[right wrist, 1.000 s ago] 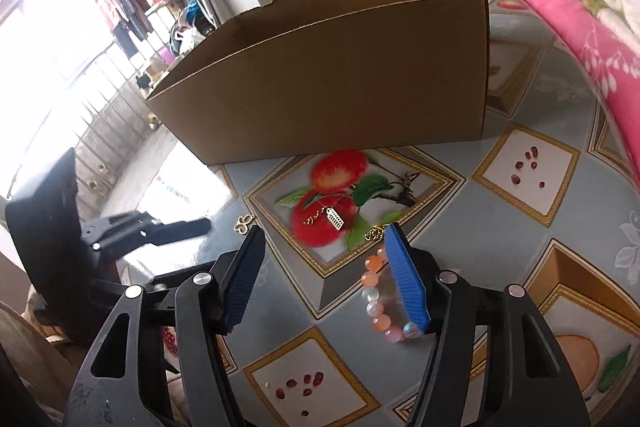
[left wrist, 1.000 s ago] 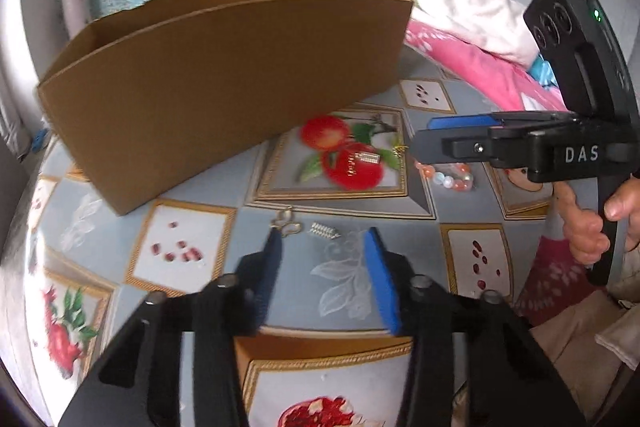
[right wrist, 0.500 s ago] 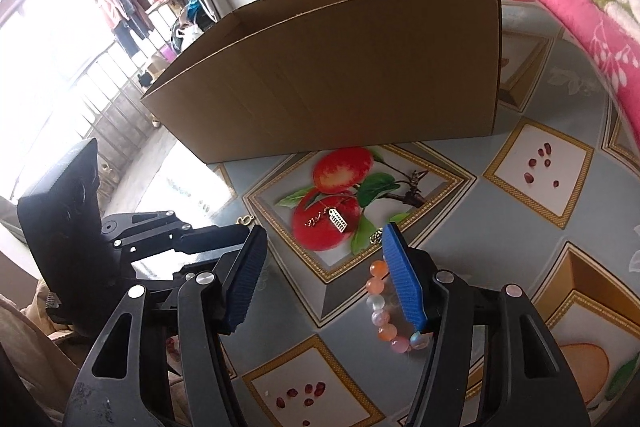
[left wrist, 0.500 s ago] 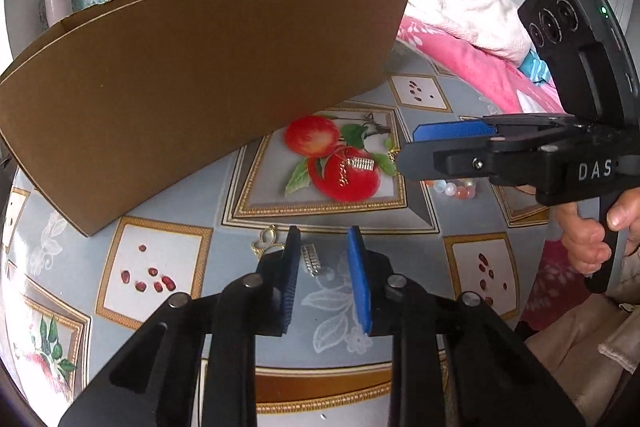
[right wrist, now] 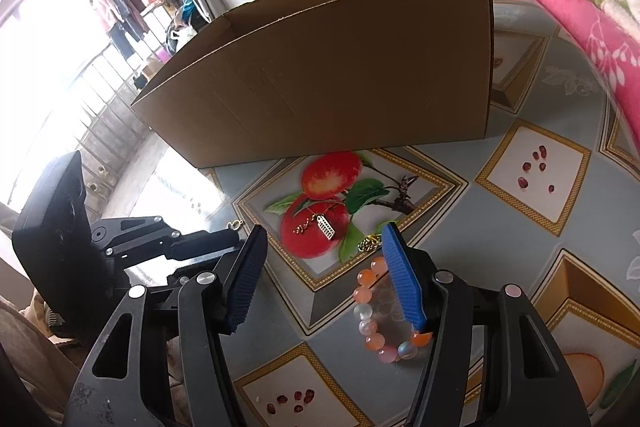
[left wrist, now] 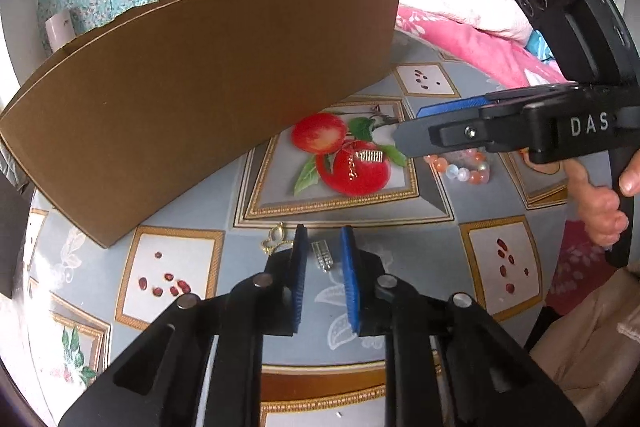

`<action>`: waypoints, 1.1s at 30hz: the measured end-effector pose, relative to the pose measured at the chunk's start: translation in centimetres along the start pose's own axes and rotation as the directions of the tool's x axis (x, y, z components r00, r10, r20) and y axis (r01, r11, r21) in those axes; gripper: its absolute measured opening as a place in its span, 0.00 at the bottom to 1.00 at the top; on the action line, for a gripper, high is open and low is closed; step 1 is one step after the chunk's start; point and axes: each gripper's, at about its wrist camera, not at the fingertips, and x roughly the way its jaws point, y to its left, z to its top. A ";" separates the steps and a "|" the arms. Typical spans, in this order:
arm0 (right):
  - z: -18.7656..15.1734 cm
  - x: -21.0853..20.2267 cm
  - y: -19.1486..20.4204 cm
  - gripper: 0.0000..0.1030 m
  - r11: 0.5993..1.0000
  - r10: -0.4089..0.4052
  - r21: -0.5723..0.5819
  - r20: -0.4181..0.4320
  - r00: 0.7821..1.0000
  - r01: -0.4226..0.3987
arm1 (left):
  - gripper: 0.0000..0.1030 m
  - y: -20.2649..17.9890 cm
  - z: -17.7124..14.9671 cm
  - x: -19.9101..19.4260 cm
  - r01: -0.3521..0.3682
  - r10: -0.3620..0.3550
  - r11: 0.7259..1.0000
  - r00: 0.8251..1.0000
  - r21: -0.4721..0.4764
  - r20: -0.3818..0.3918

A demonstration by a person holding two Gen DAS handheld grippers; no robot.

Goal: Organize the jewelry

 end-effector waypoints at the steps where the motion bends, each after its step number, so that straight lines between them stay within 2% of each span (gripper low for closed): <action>1: 0.0 0.0 0.0 0.55 1.000 -0.001 -0.001 0.001 1.000 0.001 | 0.15 -0.1 -0.1 -0.1 -0.006 0.006 1.000 1.000 0.000 -0.007; 4: 0.0 -0.1 0.1 0.55 1.000 0.000 -0.003 0.004 1.000 0.000 | 0.12 -0.1 -0.3 -0.3 -0.020 0.020 1.000 1.000 -0.006 -0.015; 7: -0.1 -0.1 0.4 0.55 1.000 -0.003 -0.008 0.005 1.000 0.003 | 0.04 0.2 -0.4 -0.4 -0.033 0.033 0.999 0.999 -0.022 -0.011; 18: -0.1 0.7 1.8 0.51 0.998 -0.029 -0.056 -0.002 1.000 0.028 | 0.04 0.7 -1.2 -1.1 -0.030 0.029 0.999 0.999 -0.045 -0.018; 28: 0.8 3.9 3.0 0.24 0.985 -0.110 -0.137 -0.059 0.992 0.101 | 0.04 1.8 -2.4 -2.2 -0.051 0.050 0.994 0.999 -0.092 -0.019; 33: 1.1 4.7 3.8 0.17 0.969 -0.159 -0.197 -0.052 0.986 0.146 | 0.04 1.9 -2.6 -2.3 -0.050 0.049 0.994 0.999 -0.094 -0.012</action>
